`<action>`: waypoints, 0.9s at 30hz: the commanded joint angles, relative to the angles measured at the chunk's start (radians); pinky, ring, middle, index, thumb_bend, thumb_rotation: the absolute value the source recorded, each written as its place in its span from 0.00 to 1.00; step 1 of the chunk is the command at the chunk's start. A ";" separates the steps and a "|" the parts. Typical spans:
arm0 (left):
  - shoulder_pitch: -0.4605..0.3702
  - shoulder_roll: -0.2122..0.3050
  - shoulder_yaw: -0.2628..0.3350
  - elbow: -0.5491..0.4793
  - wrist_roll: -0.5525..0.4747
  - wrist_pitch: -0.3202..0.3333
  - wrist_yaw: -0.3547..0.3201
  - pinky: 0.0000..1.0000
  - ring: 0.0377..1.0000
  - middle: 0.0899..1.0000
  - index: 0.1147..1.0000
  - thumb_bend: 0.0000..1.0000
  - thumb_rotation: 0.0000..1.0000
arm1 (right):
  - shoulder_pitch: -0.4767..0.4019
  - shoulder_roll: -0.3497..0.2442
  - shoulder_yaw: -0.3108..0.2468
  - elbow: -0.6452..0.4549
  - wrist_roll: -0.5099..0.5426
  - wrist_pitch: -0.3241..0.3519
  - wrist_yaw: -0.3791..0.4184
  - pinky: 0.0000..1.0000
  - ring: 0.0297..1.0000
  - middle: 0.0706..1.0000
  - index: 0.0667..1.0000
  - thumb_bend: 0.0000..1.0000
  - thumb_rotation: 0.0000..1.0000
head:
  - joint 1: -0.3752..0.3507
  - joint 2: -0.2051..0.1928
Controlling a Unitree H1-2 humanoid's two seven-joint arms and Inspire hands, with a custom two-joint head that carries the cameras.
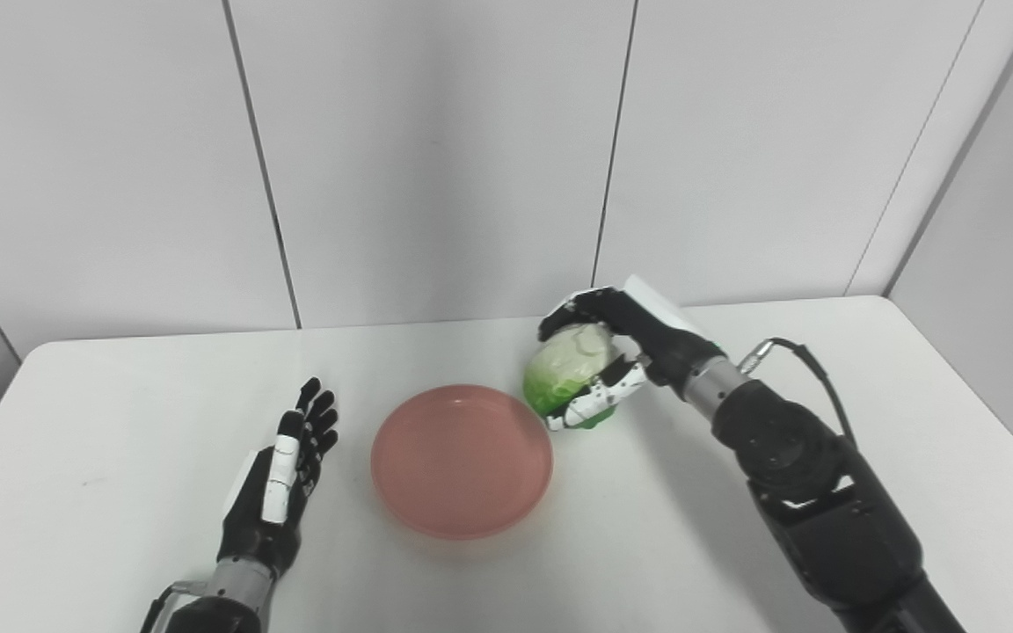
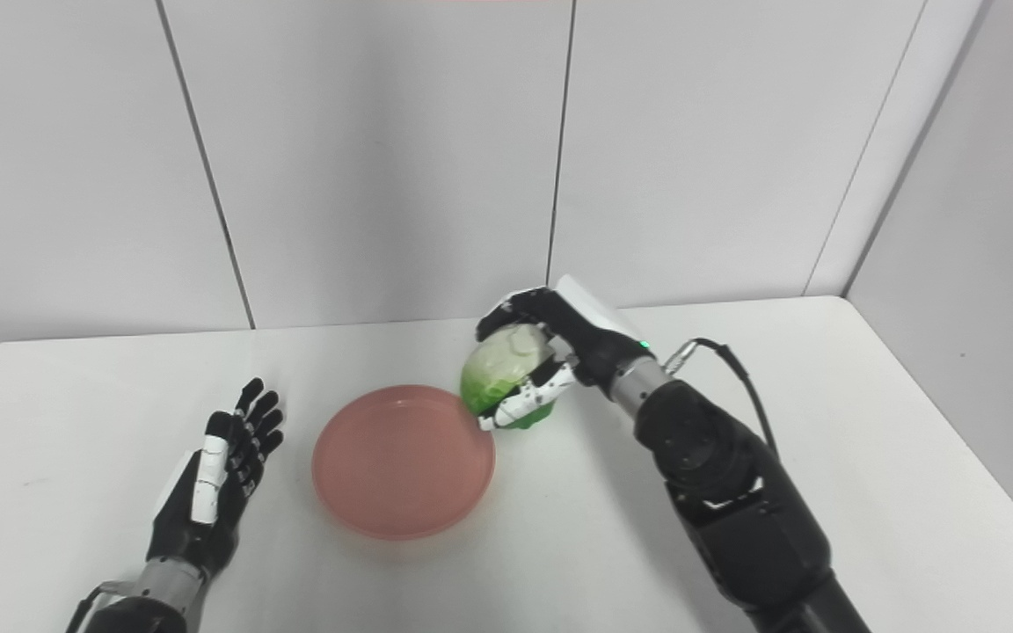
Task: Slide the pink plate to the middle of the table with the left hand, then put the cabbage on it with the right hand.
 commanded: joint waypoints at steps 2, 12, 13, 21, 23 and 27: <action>0.012 -0.036 -0.056 0.022 0.051 0.143 -0.008 1.00 1.00 1.00 1.00 0.88 1.00 | -0.068 0.028 0.021 0.002 0.006 -0.056 0.008 0.36 0.41 0.42 0.49 0.52 0.00 | 0.026 0.002; -0.009 -0.057 -0.077 0.044 0.097 0.138 0.029 0.98 0.98 0.99 0.99 0.90 1.00 | -0.101 0.091 0.088 0.133 -0.031 -0.113 0.010 0.37 0.41 0.41 0.49 0.52 0.00 | 0.074 0.006; -0.010 -0.059 -0.077 0.046 0.098 0.137 0.031 0.97 0.98 0.99 0.99 0.89 1.00 | -0.102 0.097 0.089 0.144 -0.030 -0.117 0.011 0.38 0.42 0.42 0.49 0.52 0.00 | 0.078 0.008; -0.013 -0.074 -0.073 0.047 0.098 0.123 0.038 0.95 0.97 0.98 0.98 0.85 1.00 | -0.106 0.135 0.101 0.231 -0.031 -0.170 0.013 0.39 0.42 0.42 0.48 0.52 0.00 | 0.086 0.017; -0.013 -0.075 -0.075 0.043 0.103 0.126 0.043 0.95 0.98 0.99 0.99 0.85 1.00 | -0.105 0.138 0.106 0.254 -0.036 -0.194 0.009 0.39 0.42 0.42 0.49 0.52 0.00 | 0.086 0.021; -0.013 -0.074 -0.077 0.042 0.106 0.120 0.043 0.93 0.97 0.98 0.98 0.84 1.00 | -0.104 0.142 0.110 0.294 -0.048 -0.217 -0.002 0.39 0.41 0.42 0.49 0.52 0.00 | 0.087 0.025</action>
